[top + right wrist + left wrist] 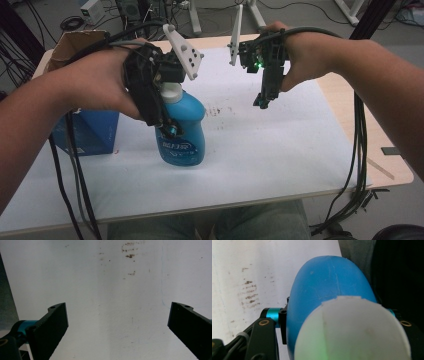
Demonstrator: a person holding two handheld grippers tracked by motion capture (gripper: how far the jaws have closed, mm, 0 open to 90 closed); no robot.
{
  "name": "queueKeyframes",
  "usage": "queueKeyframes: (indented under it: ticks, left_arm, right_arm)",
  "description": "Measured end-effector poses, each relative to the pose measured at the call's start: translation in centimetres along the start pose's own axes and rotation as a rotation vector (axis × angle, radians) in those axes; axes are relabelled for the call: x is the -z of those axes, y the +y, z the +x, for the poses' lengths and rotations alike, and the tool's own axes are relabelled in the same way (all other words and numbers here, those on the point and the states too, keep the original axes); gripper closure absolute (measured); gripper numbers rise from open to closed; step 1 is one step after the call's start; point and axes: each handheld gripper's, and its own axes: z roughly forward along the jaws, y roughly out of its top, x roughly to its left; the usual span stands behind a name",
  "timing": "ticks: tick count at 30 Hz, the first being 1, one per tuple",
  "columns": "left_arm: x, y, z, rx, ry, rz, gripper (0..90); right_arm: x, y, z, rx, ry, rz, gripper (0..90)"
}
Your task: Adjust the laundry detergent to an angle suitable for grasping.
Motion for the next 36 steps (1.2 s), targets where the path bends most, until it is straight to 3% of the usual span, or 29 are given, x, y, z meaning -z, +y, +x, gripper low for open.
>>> queueKeyframes:
  ticks: [4, 7, 12, 18, 36]
  left_arm:
    - [-0.5, -0.1, 0.2, -0.034, -0.007, 0.013, 38.9]
    - [-0.8, -0.3, 0.3, -0.078, 0.008, 0.017, 38.9]
    - [-1.2, -0.1, 0.4, -0.118, 0.028, 0.03, 38.9]
    - [-1.9, -0.1, 0.6, -0.147, 0.021, 0.004, 38.9]
    - [-3.5, -1.3, 2.4, -0.119, 0.02, -0.002, 38.8]
  right_arm:
    - [0.0, 0.1, 0.0, 0.001, 0.0, 0.0, 2.1]
    - [-0.1, 0.2, 0.2, 0.014, -0.002, 0.006, 2.1]
    - [-0.1, 0.3, 0.3, 0.017, -0.006, 0.012, 2.1]
    - [-0.2, 0.2, 0.3, 0.021, -0.009, 0.019, 2.1]
    - [-1.0, 0.7, 0.0, 0.024, -0.003, 0.031, 2.1]
